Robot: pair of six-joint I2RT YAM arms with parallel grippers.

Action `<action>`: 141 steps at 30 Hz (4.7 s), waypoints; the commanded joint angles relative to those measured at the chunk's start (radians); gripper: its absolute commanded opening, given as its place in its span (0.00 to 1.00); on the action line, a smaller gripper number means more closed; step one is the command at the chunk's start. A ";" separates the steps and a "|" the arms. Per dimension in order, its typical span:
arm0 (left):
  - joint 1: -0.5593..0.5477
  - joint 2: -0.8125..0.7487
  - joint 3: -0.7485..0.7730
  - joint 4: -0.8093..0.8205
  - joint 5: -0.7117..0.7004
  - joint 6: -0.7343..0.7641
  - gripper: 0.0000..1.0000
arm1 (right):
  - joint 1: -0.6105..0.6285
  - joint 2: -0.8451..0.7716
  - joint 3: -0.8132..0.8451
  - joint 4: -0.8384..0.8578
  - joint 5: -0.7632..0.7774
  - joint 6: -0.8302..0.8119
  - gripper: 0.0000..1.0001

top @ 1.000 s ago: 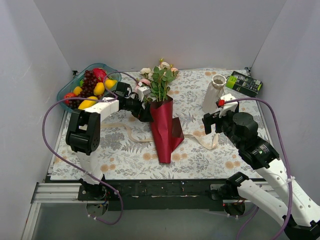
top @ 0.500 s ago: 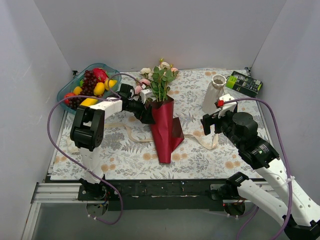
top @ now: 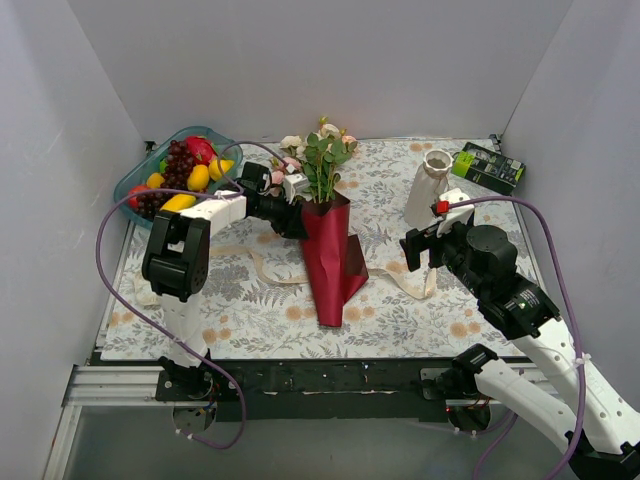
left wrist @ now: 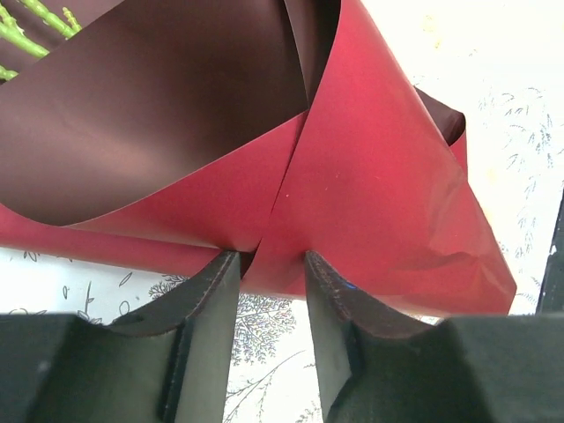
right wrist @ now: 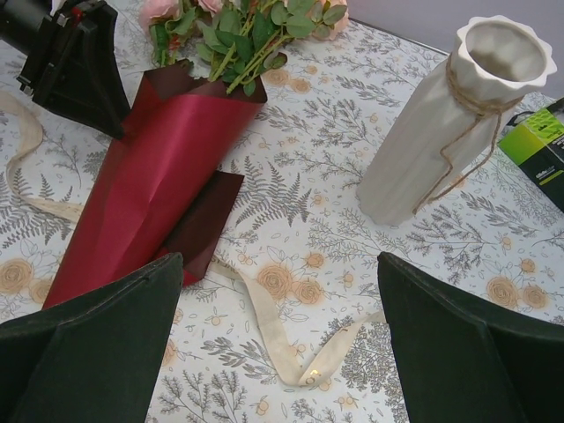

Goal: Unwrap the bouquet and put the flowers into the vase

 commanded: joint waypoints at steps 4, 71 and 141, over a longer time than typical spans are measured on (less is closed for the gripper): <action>-0.004 0.029 0.084 -0.092 0.042 0.048 0.18 | 0.005 -0.019 0.027 0.038 0.002 0.010 0.98; -0.070 -0.021 0.330 -0.144 -0.165 -0.161 0.98 | 0.005 -0.082 0.043 0.010 -0.054 0.021 0.98; -0.125 0.408 0.834 -0.433 -0.076 0.020 0.00 | 0.003 -0.105 0.000 0.038 -0.179 0.012 0.98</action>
